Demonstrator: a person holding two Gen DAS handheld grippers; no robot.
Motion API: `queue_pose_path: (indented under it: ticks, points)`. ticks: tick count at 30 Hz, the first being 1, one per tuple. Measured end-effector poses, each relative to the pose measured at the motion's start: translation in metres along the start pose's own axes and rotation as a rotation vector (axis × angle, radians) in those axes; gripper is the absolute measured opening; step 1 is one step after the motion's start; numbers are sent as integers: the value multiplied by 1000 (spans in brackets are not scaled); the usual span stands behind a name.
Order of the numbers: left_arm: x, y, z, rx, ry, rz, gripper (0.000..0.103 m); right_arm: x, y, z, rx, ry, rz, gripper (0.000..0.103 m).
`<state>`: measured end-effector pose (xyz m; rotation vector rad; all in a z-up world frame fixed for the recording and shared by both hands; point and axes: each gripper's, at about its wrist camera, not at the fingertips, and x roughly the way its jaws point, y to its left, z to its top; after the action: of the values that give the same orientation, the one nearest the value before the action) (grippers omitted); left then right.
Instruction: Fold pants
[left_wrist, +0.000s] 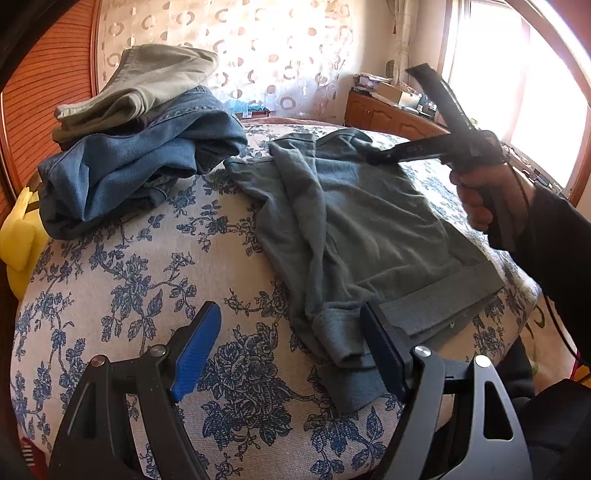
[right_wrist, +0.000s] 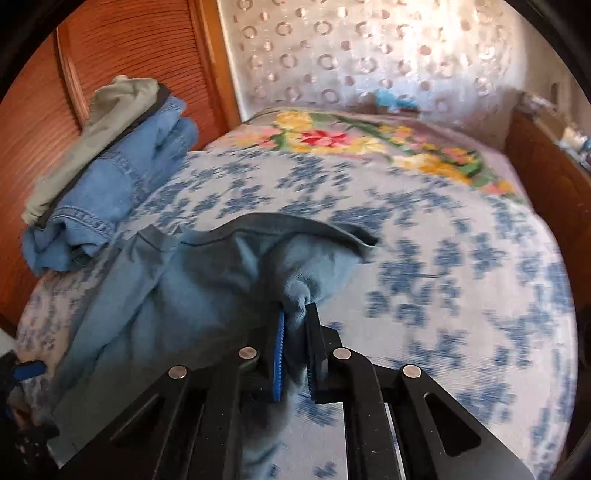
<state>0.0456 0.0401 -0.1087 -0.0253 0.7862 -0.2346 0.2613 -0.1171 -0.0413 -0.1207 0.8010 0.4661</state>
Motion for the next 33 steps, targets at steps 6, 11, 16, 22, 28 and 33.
queue_pose_path:
  ticks: [6,11,16,22,28,33]
  points:
    - [-2,-2,7,9,-8,-10,78,-33,-26,2,14,-47,-66,8]
    - [0,-9,10,20,-8,-21,78,-41,-57,9,55,-53,-170,9]
    - [3,-13,17,35,-11,-26,78,-28,-60,-1,50,-1,-181,21]
    - [11,-20,29,47,-18,-58,78,-51,-43,-24,37,-53,-169,36]
    - [22,-32,35,73,-9,-102,55,-83,-34,-72,64,-71,-143,36]
    - [34,-39,39,86,8,-120,42,-98,-21,-105,56,-74,-104,36]
